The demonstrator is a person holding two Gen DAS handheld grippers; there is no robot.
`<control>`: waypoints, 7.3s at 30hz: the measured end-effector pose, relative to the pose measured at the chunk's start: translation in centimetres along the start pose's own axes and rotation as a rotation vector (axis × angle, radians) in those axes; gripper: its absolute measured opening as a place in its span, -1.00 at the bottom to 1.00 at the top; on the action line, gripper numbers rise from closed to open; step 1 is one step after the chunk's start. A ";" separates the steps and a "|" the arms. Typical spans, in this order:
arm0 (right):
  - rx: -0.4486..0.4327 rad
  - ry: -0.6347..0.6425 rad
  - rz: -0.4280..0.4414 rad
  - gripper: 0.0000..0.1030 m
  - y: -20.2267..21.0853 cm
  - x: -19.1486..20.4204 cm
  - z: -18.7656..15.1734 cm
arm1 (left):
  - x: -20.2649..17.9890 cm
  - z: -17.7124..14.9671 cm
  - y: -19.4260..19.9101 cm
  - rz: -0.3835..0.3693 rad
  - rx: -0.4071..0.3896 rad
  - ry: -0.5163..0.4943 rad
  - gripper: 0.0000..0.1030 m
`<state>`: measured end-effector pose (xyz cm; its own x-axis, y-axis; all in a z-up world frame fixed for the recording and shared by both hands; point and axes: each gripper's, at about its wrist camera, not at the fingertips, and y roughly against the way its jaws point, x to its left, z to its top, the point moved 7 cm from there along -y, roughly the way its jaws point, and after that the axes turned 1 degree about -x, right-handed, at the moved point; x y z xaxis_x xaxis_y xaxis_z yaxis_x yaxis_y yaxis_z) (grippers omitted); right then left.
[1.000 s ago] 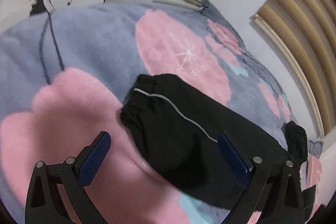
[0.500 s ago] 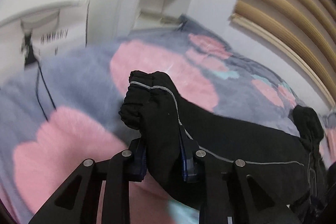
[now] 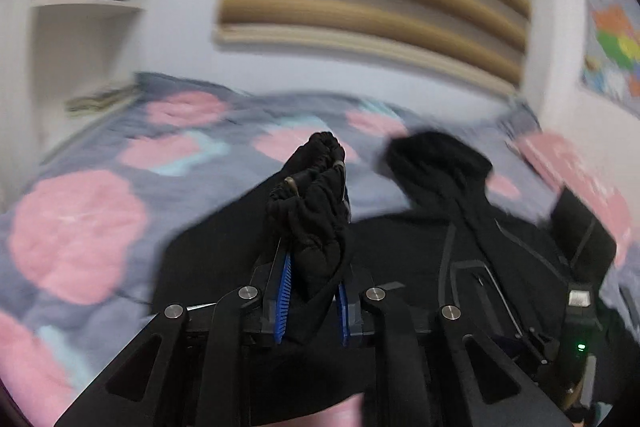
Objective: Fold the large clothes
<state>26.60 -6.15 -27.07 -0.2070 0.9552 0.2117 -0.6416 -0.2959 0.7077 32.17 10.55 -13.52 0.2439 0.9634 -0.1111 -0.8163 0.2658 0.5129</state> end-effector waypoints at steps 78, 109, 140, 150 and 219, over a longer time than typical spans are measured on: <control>0.054 -0.255 -0.516 -0.21 12.6 -30.0 2.6 | -13.6 -9.1 -11.5 -0.240 0.370 -0.012 0.40; 0.063 -0.087 -0.413 0.32 10.0 -24.6 0.9 | -15.5 -9.0 -10.1 -0.090 0.335 -0.166 0.54; -0.088 -0.621 -0.308 0.48 25.1 -60.2 2.5 | -46.4 -10.8 -17.3 -0.358 0.321 -0.128 0.54; -0.033 -0.707 -0.294 0.53 17.6 -64.4 2.1 | -46.7 -11.2 -17.1 -0.354 0.284 -0.148 0.57; -0.106 -0.110 -0.506 -0.63 25.0 -24.9 11.0 | -21.2 -1.1 4.1 -0.241 0.207 0.009 0.63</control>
<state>23.84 -37.25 -7.31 0.2232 0.9726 -0.0656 -0.7133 0.2088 0.6690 23.09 -8.79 -10.02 0.4120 0.8741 -0.2571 -0.6112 0.4744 0.6335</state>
